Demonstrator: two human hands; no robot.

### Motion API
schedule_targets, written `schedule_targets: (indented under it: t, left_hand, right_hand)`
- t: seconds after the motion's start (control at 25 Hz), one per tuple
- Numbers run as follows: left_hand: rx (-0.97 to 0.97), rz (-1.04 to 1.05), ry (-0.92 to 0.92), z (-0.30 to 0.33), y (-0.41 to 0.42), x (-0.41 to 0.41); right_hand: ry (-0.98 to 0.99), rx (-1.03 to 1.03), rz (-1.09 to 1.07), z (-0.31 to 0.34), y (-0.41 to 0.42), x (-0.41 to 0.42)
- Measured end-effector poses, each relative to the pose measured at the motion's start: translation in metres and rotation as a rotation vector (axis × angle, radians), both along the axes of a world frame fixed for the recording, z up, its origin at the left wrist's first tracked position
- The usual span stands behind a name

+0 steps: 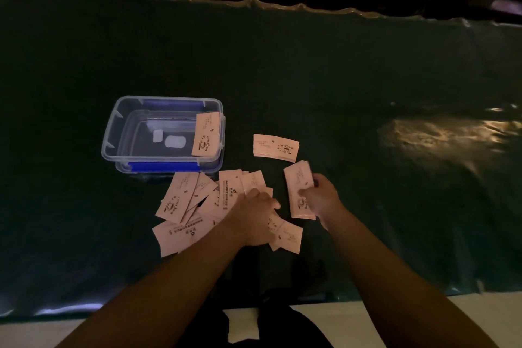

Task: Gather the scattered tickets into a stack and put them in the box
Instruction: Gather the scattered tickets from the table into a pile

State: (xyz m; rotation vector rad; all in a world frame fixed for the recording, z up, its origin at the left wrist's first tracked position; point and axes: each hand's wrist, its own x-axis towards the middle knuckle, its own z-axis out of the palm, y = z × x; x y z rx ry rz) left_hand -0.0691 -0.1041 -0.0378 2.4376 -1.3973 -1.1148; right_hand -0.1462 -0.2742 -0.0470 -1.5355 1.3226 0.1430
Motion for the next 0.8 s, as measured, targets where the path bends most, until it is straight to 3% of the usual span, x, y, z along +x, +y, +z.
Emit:
schedule_targets:
  t: [0.12, 0.24, 0.48, 0.8]
  left_hand:
    - [0.07, -0.195, -0.193, -0.007, 0.002, -0.004]
    - [0.046, -0.166, -0.273, -0.015, 0.0, -0.013]
    - [0.008, 0.169, -0.227, -0.038, 0.001, -0.033]
    - [-0.106, 0.241, -0.146, -0.045, 0.018, -0.049]
  right_hand:
    - [-0.041, 0.048, -0.157, 0.006, -0.002, -0.022]
    - [-0.073, 0.133, -0.262, 0.01, 0.002, -0.042]
    - [-0.125, 0.312, -0.347, 0.004, 0.029, -0.068]
    - [-0.044, 0.25, -0.246, -0.013, 0.058, -0.059]
